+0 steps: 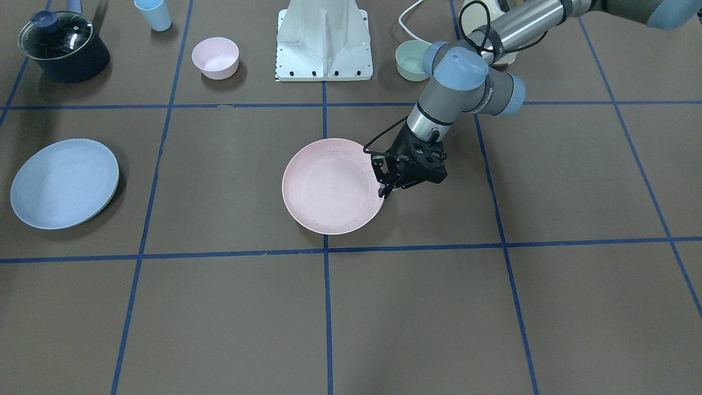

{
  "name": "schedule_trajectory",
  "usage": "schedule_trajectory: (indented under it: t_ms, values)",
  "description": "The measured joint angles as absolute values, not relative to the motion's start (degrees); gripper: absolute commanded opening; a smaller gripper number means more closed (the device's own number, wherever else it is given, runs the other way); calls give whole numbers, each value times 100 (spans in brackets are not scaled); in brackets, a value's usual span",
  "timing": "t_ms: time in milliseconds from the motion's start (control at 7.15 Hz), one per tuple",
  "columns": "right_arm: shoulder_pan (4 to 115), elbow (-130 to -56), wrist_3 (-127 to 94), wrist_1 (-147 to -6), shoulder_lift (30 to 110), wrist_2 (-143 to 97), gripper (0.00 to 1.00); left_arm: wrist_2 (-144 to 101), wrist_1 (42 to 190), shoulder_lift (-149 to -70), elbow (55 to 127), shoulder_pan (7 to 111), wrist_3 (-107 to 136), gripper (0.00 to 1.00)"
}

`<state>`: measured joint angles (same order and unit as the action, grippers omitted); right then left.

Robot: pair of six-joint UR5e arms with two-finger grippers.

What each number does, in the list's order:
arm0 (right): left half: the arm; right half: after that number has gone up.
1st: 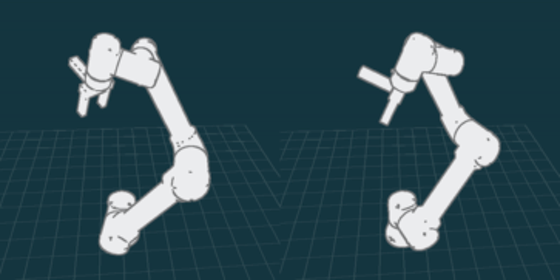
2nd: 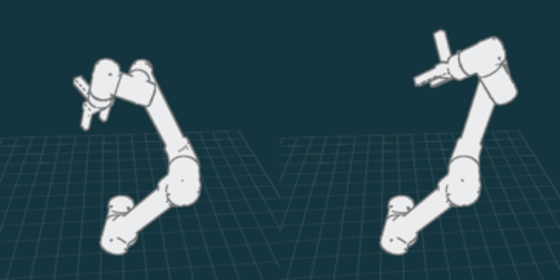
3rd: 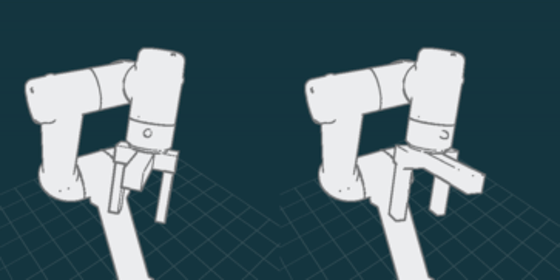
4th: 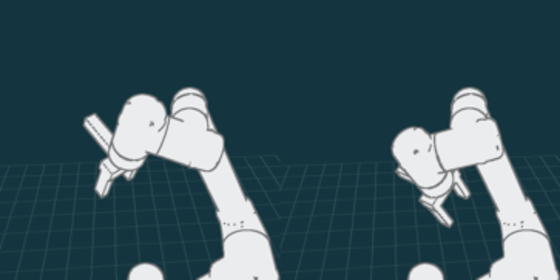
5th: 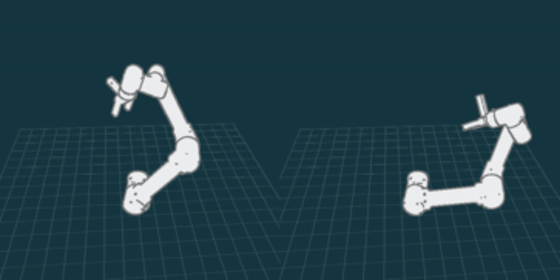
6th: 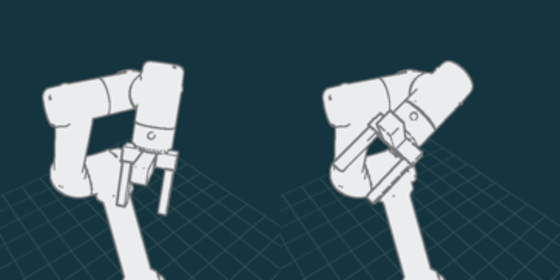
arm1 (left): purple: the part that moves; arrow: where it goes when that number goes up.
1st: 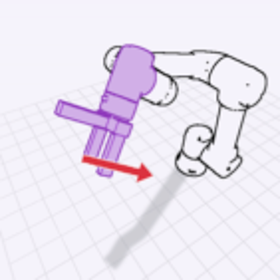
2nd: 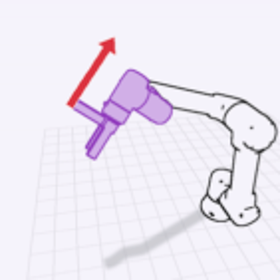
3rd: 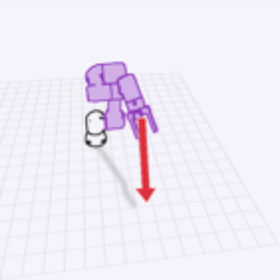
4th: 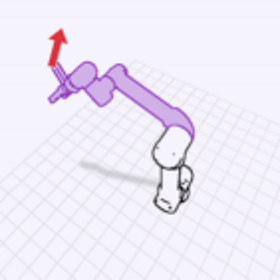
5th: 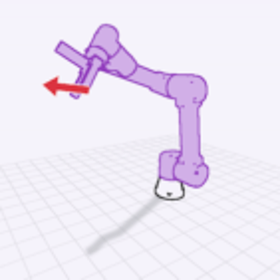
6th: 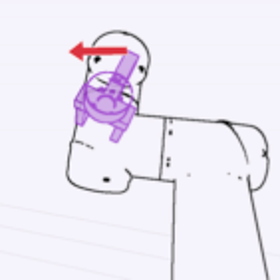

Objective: Stack three plates with pink and blue
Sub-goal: 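Lower the pink plate onto the cream plate and open the left gripper, then withdraw the left gripper away from the stack while the right gripper reaches the blue plate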

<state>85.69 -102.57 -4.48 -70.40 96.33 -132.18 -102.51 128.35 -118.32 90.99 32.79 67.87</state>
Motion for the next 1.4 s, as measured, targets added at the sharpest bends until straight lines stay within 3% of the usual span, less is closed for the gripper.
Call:
schedule_trajectory:
  t_ms: [140, 280, 699, 1119, 1399]
  values:
    - [8569, -10254, -448, -7040, 9633, -13218, 100, -10249, 12839, -11817, 9105, 3275, 6786, 0]
    - [8569, -10251, -448, -7042, 9633, -13219, 100, -10248, 12840, -11807, 9106, 3265, 6785, 13]
    - [8569, -10242, -448, -7048, 9633, -13219, 100, -10213, 12841, -11803, 9112, 3232, 6789, 100]
    - [8555, -10237, -494, -7049, 9634, -13219, 100, -10160, 12823, -11626, 9379, 3269, 6464, 100]
    - [8280, -10233, -1086, -6926, 9642, -13186, 100, -10868, 12776, -10929, 10056, 3867, 5138, 100]
